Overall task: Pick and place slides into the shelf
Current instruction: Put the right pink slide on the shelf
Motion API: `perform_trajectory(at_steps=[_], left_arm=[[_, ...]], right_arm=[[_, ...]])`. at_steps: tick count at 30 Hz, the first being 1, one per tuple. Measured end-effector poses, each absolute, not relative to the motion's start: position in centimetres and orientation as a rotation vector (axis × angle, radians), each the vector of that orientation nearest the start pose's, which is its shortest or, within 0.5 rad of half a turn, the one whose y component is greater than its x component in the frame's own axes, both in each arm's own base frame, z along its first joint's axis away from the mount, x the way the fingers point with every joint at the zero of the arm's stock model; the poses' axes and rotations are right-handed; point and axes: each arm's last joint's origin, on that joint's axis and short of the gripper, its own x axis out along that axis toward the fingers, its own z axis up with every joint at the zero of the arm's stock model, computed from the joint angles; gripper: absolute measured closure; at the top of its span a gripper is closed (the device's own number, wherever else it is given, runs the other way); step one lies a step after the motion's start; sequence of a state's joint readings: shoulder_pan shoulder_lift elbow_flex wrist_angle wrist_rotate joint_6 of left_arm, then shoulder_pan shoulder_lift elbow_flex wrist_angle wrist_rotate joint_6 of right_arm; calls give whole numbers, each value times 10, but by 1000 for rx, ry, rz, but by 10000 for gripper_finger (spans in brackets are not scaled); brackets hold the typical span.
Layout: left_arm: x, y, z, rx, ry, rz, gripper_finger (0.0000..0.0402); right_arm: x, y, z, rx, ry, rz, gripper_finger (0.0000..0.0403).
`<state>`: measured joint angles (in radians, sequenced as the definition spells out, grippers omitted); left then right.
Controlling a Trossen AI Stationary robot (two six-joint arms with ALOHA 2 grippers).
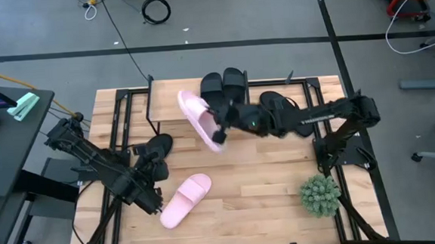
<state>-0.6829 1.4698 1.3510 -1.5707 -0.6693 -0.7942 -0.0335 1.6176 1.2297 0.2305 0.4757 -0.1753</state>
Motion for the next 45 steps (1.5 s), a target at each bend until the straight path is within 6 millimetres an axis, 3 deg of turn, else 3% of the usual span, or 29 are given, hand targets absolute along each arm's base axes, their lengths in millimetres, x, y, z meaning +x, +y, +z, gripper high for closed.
perform_trajectory(at_steps=[6, 12, 16, 20, 26, 31, 39, 45], left_arm=[[197, -124, 308, 402, 1175, 483, 361], [201, -117, 308, 410, 1193, 498, 363], [203, -113, 308, 415, 1203, 503, 360], [205, -110, 308, 387, 1199, 528, 363], [204, -112, 308, 337, 1178, 556, 372], [203, -113, 308, 252, 1179, 586, 366], [201, -116, 307, 200, 1219, 562, 367], [200, -118, 306, 193, 1225, 554, 377]], right_arm=[[384, -71, 314, -131, 32, -522, 395], [396, -83, 316, -88, -77, -508, 395], [420, -84, 320, -125, -22, -519, 396], [446, -88, 321, -193, 168, -604, 396], [469, -95, 325, -226, 325, -670, 396], [476, -97, 322, -241, 399, -724, 396], [466, -114, 310, -256, 519, -865, 396], [465, -123, 310, -241, 523, -836, 395]])
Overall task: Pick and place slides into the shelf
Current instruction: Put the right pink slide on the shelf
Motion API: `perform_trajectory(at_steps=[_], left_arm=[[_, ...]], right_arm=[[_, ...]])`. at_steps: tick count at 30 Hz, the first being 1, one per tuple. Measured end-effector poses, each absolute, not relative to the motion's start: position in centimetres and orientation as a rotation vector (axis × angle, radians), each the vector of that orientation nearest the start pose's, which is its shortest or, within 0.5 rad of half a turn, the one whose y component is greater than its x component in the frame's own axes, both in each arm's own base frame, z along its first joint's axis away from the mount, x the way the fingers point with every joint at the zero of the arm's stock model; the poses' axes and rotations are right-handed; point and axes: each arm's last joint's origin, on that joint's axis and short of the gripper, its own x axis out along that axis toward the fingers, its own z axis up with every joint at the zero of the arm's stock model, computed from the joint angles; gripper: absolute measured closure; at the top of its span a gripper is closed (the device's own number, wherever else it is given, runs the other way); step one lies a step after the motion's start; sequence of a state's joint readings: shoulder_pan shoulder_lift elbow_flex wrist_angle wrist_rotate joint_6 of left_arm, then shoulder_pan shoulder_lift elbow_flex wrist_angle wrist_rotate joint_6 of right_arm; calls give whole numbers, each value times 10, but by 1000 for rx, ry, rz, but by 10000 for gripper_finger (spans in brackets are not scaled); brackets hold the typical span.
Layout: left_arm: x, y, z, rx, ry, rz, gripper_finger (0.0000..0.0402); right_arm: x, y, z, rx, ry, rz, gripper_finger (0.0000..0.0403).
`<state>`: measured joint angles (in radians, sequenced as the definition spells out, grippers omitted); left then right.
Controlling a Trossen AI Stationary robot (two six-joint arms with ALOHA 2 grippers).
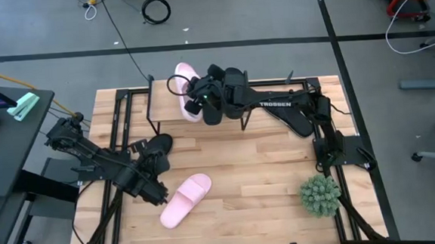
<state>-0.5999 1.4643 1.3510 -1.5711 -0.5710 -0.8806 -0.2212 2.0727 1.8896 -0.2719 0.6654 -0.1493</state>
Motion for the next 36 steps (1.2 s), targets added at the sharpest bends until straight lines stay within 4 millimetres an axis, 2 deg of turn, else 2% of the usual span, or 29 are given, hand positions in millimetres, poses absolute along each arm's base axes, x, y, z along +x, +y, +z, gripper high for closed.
perform_trajectory(at_steps=[8, 17, 21, 32, 36], left_arm=[[200, -118, 306, 192, 1226, 554, 373], [200, -118, 306, 172, 1219, 569, 377], [200, -118, 306, 171, 1218, 570, 383], [200, -118, 306, 171, 1218, 570, 372], [200, -118, 306, 176, 1220, 566, 381]], right_arm=[[464, -129, 309, -153, 495, -760, 386], [462, -137, 309, -135, 492, -768, 323], [463, -136, 308, -133, 491, -758, 308], [464, -134, 308, -112, 484, -673, 307], [467, -130, 308, -66, 473, -517, 312]])
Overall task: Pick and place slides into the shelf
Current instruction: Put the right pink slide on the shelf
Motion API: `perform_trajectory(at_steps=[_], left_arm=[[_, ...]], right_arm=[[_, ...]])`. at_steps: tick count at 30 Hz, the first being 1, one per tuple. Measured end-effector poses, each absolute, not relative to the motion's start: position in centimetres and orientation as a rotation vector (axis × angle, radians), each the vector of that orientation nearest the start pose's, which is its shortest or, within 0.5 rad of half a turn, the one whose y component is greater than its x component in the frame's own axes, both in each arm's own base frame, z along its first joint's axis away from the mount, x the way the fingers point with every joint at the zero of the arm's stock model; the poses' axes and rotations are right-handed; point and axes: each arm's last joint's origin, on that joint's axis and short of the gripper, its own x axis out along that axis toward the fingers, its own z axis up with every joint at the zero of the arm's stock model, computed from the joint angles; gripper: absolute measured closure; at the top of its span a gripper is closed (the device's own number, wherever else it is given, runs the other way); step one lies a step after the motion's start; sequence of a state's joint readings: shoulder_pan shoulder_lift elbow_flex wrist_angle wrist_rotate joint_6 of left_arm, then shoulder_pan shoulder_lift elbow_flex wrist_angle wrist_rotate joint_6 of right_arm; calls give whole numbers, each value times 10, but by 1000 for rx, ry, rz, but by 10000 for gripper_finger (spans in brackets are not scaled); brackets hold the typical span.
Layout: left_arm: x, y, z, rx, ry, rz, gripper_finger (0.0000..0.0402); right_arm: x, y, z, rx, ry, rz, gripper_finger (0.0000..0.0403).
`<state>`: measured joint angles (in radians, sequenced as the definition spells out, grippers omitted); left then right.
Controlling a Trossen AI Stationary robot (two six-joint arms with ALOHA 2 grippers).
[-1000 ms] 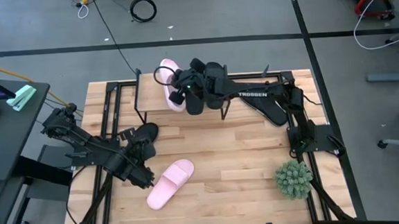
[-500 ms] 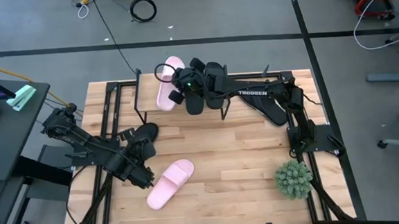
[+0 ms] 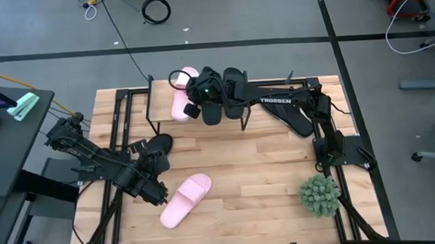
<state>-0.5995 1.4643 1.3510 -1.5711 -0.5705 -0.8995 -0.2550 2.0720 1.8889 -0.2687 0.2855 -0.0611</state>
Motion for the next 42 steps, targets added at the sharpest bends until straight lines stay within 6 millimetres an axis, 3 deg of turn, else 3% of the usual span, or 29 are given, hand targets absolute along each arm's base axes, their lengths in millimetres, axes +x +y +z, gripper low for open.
perform_trajectory(at_steps=[3, 6, 8, 14, 18, 23, 30, 35, 42], left_arm=[[200, -118, 307, 223, 1216, 550, 392], [202, -115, 308, 247, 1180, 578, 397], [204, -111, 308, 226, 1163, 615, 396], [216, -89, 311, 247, 1057, 771, 398], [226, -61, 314, 285, 967, 937, 399], [235, -7, 314, 214, 1033, 1122, 399], [256, 59, 314, 176, 1077, 1110, 400], [269, 94, 317, 97, 1022, 956, 401], [241, 127, 312, 21, 1177, 1106, 401]], right_arm=[[469, -123, 307, 7, 458, -377, 326], [472, -114, 307, 5, 462, -345, 364], [472, -106, 307, -43, 484, -344, 391], [448, -66, 328, -156, 627, -442, 398], [422, -29, 351, -176, 681, -556, 392], [379, 11, 381, -199, 704, -620, 391], [325, 44, 410, -136, 673, -700, 394], [303, 60, 409, -103, 705, -747, 384], [295, 81, 386, -125, 779, -776, 394]])
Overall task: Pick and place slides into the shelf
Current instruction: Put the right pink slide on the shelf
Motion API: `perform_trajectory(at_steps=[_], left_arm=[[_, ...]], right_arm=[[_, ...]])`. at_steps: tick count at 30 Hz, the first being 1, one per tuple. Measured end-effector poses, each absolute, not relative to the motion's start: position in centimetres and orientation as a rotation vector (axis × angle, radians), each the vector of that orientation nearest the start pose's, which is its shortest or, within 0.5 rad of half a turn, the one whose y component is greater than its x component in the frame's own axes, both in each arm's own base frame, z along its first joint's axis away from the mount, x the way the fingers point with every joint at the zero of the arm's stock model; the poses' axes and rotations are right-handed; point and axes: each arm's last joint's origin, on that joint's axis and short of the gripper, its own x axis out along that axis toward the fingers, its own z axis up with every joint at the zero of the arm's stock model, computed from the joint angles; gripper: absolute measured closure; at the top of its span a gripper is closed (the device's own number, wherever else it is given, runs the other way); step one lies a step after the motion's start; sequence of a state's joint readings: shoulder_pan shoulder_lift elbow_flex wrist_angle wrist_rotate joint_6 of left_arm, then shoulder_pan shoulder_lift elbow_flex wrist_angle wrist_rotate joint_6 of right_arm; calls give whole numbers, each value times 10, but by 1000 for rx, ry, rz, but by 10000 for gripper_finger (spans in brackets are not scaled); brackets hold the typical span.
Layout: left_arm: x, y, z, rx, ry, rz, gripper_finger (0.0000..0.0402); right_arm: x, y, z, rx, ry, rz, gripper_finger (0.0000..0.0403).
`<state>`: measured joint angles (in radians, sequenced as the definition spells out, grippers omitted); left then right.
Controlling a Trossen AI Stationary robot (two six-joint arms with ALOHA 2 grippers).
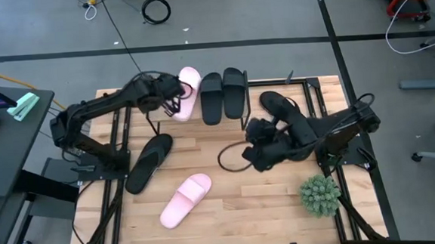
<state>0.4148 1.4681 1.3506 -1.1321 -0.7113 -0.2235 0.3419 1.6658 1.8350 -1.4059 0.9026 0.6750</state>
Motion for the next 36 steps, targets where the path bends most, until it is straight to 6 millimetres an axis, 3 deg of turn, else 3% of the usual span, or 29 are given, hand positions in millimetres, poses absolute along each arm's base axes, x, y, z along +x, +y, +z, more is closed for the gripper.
perform_trajectory(at_steps=[11, 18, 25, 36], left_arm=[[240, 131, 306, -112, 1141, 1141, 401], [240, 129, 268, -124, 1186, 1078, 401], [251, 133, 266, -141, 1068, 1043, 401], [260, 130, 267, -146, 1021, 921, 401]], right_arm=[[290, 98, 342, -65, 735, -881, 390], [283, 121, 317, -101, 644, -874, 393], [281, 124, 322, -151, 595, -879, 391], [283, 116, 324, -198, 581, -908, 390]])
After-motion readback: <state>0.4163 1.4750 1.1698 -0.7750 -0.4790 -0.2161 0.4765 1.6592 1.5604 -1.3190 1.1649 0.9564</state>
